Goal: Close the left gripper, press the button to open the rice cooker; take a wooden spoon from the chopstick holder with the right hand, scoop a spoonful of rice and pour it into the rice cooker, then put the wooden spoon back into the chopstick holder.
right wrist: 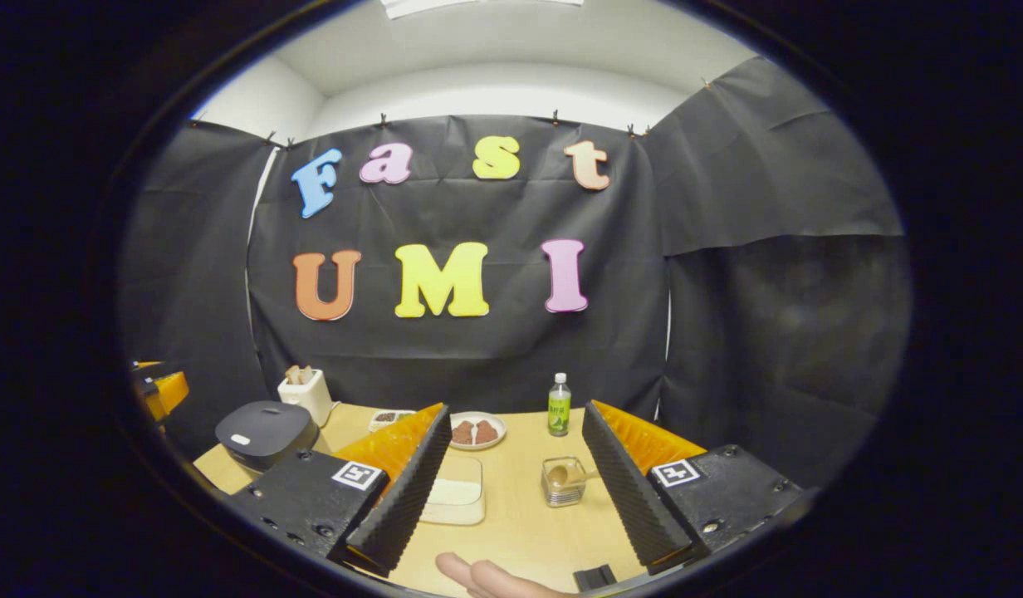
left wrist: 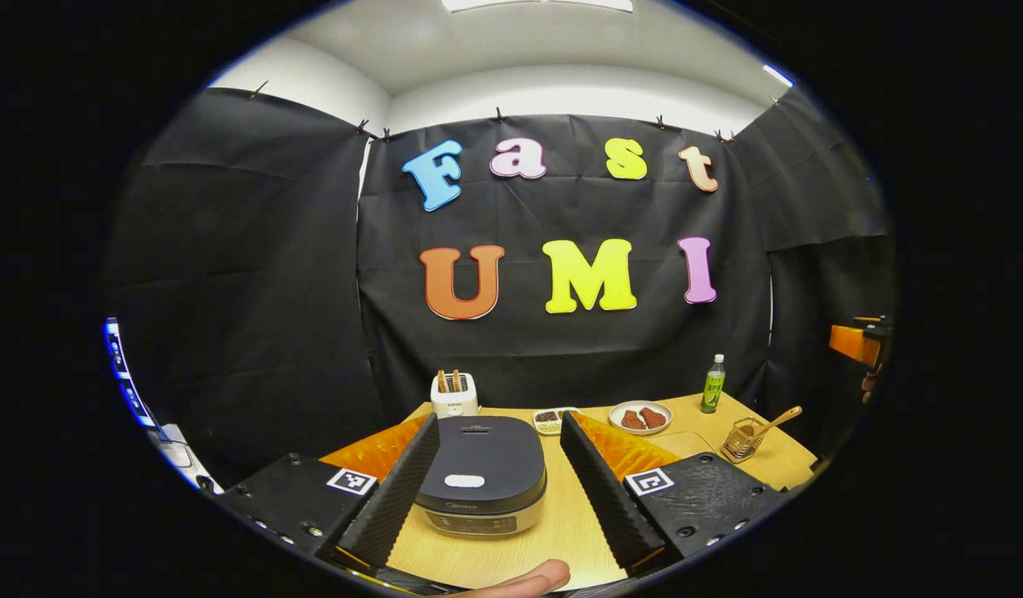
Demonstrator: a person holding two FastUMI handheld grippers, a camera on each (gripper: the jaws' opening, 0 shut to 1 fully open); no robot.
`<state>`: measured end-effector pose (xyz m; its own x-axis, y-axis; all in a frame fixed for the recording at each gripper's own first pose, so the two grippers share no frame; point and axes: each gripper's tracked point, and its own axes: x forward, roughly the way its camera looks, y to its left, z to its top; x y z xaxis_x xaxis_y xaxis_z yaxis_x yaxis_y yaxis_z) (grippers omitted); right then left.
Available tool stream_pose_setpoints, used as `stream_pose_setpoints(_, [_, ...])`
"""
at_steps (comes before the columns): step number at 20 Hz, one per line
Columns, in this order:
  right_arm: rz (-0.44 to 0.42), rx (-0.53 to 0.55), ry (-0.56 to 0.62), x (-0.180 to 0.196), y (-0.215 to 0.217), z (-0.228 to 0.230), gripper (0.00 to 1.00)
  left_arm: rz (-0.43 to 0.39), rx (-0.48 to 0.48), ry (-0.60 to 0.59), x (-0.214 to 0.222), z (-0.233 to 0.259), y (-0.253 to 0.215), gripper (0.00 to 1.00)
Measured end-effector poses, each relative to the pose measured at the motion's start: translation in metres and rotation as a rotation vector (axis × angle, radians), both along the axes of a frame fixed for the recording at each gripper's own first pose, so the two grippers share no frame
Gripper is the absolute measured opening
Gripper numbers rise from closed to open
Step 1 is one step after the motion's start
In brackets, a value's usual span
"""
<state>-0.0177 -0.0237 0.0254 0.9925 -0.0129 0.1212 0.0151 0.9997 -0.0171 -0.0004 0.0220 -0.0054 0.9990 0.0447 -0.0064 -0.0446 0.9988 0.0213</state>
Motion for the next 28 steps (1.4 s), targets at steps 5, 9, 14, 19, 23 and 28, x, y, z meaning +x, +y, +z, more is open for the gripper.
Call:
stream_pose_setpoints(5, [0.017,-0.021,-0.018,-0.005,0.006,-0.004,1.00,-0.017,-0.005,-0.004,0.010,-0.006,0.007,0.93])
stream_pose_setpoints(9, [0.032,-0.028,0.006,-0.001,0.010,-0.014,1.00,-0.071,-0.062,0.052,0.023,-0.023,0.005,0.66])
stream_pose_setpoints(14, [0.021,-0.041,0.001,0.006,0.005,-0.018,1.00,-0.049,-0.052,0.102,0.031,-0.041,0.018,0.40])
stream_pose_setpoints(19, [0.029,-0.055,0.013,0.009,0.005,-0.027,1.00,-0.022,-0.060,0.245,0.049,-0.081,0.026,0.02])
stream_pose_setpoints(23, [0.033,-0.075,0.016,0.012,0.006,-0.035,1.00,0.003,-0.051,0.335,0.069,-0.121,0.035,0.00])
stream_pose_setpoints(28, [0.030,-0.071,0.046,0.024,0.000,-0.049,1.00,0.036,-0.064,0.392,0.089,-0.143,0.045,0.00])
